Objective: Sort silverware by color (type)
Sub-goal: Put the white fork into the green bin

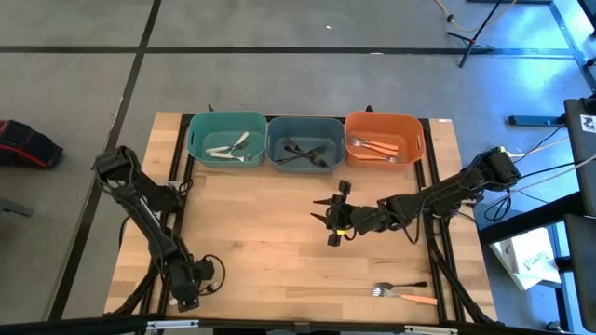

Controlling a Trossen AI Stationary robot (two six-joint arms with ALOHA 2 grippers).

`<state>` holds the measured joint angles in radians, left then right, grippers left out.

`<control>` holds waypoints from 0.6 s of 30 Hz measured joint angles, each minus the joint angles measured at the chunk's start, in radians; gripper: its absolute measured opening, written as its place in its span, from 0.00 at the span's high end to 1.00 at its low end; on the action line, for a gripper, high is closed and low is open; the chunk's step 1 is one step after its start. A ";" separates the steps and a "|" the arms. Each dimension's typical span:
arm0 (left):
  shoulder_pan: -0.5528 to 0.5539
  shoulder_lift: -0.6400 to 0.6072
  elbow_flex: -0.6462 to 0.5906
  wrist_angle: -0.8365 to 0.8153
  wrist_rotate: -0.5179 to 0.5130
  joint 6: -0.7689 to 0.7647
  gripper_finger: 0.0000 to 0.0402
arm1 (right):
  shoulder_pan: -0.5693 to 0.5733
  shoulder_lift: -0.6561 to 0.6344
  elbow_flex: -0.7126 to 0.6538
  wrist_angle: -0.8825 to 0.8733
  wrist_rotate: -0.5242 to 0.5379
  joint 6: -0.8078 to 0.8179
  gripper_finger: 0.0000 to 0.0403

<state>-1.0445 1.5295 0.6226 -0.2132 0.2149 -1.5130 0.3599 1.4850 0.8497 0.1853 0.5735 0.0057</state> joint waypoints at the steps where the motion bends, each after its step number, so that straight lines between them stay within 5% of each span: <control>1: -0.004 0.008 0.001 0.001 -0.012 -0.005 0.69 | 0.000 0.008 0.000 0.001 -0.019 0.015 0.63; 8: 0.003 0.016 0.004 -0.053 -0.041 -0.017 0.69 | 0.001 0.052 0.000 -0.002 -0.096 0.047 0.63; 18: 0.048 0.016 0.003 -0.071 -0.217 0.248 0.84 | 0.000 0.053 0.001 0.066 -0.016 0.050 0.63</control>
<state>-0.9962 1.5459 0.6255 -0.2847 -0.0020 -1.2646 0.3599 1.5383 0.8505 0.2508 0.5571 0.0555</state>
